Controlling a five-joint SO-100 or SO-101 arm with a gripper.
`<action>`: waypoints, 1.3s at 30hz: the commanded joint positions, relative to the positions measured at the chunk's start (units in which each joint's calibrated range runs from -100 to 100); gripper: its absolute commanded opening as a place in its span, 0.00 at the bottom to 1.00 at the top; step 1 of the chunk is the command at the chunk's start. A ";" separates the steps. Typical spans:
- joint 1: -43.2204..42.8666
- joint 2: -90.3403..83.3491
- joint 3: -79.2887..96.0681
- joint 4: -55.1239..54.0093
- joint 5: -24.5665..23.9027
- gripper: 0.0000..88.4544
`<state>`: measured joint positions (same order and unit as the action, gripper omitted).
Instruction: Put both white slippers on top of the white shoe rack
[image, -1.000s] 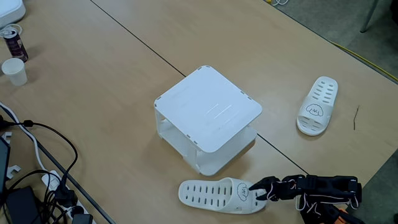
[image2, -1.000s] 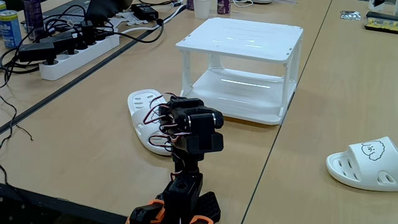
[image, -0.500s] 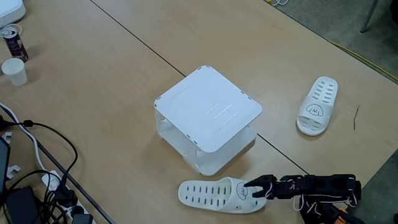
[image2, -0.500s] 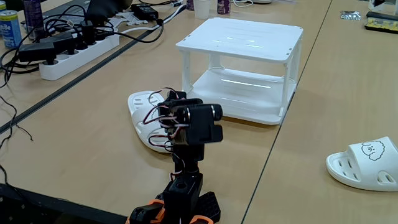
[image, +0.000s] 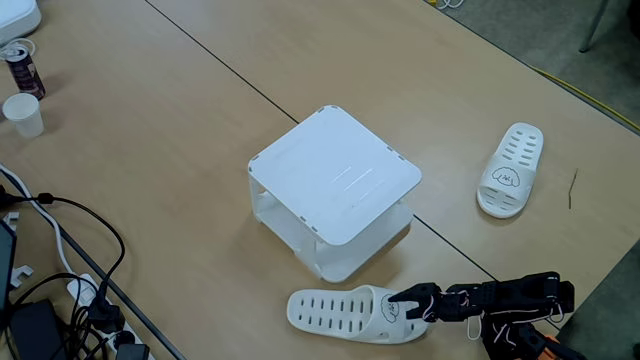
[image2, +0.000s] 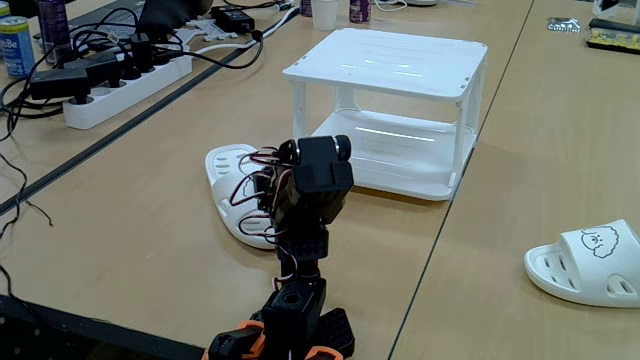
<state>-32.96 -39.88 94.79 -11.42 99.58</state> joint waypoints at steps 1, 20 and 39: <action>-0.51 0.12 -2.10 -2.73 0.42 0.24; -3.06 0.12 -1.46 -5.24 0.42 0.00; -14.16 -0.72 -22.12 -4.72 0.42 0.01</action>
<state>-43.30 -39.63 81.67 -16.05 99.58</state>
